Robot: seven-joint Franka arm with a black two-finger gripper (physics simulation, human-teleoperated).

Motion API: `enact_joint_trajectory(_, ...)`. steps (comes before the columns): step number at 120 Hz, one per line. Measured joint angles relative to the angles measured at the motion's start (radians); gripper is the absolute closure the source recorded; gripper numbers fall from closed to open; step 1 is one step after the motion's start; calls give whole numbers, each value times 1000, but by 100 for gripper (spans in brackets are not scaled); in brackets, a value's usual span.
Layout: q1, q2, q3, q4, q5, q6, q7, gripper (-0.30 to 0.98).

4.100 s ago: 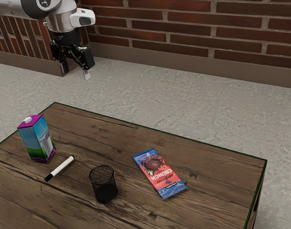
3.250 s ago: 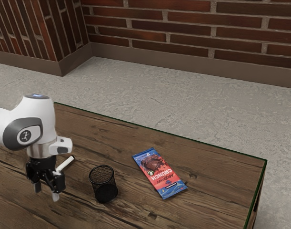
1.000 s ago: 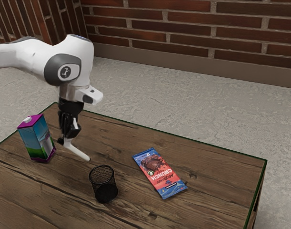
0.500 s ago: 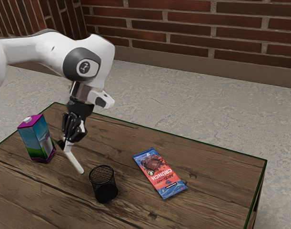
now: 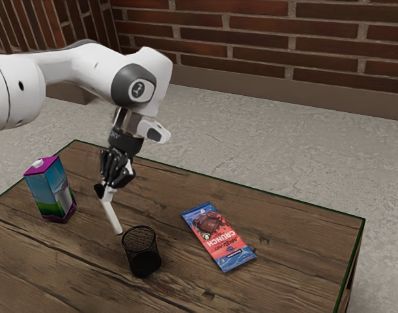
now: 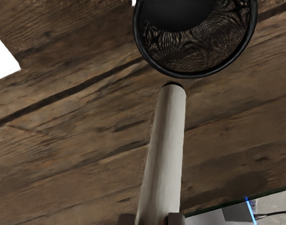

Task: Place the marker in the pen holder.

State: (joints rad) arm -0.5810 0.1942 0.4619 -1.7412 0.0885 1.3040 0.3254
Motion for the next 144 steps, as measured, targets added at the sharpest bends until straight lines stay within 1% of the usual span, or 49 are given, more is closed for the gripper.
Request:
enact_joint_trajectory(44,19,107,-15,91,-56,12,27,79)
enact_joint_trajectory(68,13,119,-28,95,-82,24,37,79)
enact_joint_trajectory(88,18,125,-35,96,-93,23,42,42)
enact_joint_trajectory(100,18,119,-35,96,-99,23,44,26)
enact_joint_trajectory(104,9,74,-33,95,-99,24,42,22)
enact_joint_trajectory(106,-3,21,-31,90,-94,30,40,21)
enact_joint_trajectory(108,-18,-48,-30,78,-84,39,35,19)
enact_joint_trajectory(113,-75,-290,-31,-1,-28,71,12,16)
enact_joint_trajectory(117,-89,-405,-22,-40,20,93,-11,14)
enact_joint_trajectory(121,-52,-452,-1,-43,55,112,-33,12)
enact_joint_trajectory(124,39,-436,-2,-38,52,125,-47,10)
enact_joint_trajectory(126,173,-410,-81,-37,43,136,-52,10)
enact_joint_trajectory(127,254,-399,-141,-36,40,142,-54,9)
enact_joint_trajectory(129,377,-382,-239,-35,34,154,-58,8)
enact_joint_trajectory(132,494,-365,-342,-34,30,168,-65,7)
enact_joint_trajectory(134,538,-358,-389,-33,29,176,-69,7)
enact_joint_trajectory(137,575,-351,-436,-25,26,189,-75,6)
enact_joint_trajectory(144,615,-347,-487,-14,18,200,-89,5)
